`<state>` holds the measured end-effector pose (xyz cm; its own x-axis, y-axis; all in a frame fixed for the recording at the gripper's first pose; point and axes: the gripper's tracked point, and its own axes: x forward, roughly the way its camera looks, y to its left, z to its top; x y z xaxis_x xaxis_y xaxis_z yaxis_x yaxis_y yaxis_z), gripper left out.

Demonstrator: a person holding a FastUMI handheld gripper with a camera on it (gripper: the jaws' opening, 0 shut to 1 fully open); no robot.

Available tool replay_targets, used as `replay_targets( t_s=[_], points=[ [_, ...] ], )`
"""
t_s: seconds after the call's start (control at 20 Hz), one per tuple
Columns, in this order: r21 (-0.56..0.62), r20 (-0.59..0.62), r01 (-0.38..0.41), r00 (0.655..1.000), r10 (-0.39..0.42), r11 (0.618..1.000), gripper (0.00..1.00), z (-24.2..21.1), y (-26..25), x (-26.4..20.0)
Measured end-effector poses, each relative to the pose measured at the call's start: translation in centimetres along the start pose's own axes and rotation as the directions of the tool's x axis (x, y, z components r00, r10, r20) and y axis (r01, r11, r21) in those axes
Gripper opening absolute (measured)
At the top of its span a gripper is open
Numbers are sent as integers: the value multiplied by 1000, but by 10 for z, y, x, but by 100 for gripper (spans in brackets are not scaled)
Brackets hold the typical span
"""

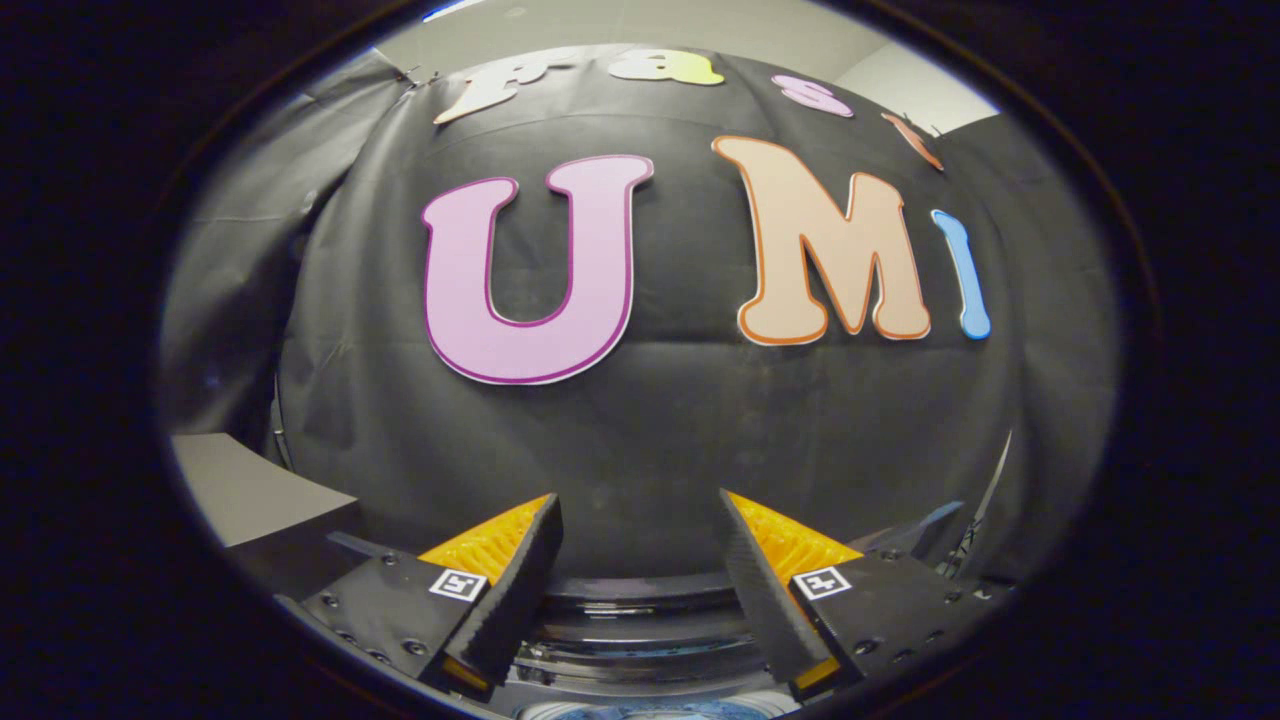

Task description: Put the clothes into the washing machine and then close the washing machine lid.

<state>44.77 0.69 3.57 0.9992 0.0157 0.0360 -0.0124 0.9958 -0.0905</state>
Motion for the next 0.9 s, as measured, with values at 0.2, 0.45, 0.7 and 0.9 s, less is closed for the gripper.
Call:
replay_targets(
  t_s=[0.2,0.45,0.7,0.9],
  points=[
    [0,22,0,1000,0,1000,95,0,-1,-9],
    [-3,36,13,999,-12,1000,95,0,-2,-21],
    [-1,53,25,998,-25,1000,95,-3,-3,-36],
    [6,62,25,998,-26,1000,95,-2,-3,-43]
  ],
)
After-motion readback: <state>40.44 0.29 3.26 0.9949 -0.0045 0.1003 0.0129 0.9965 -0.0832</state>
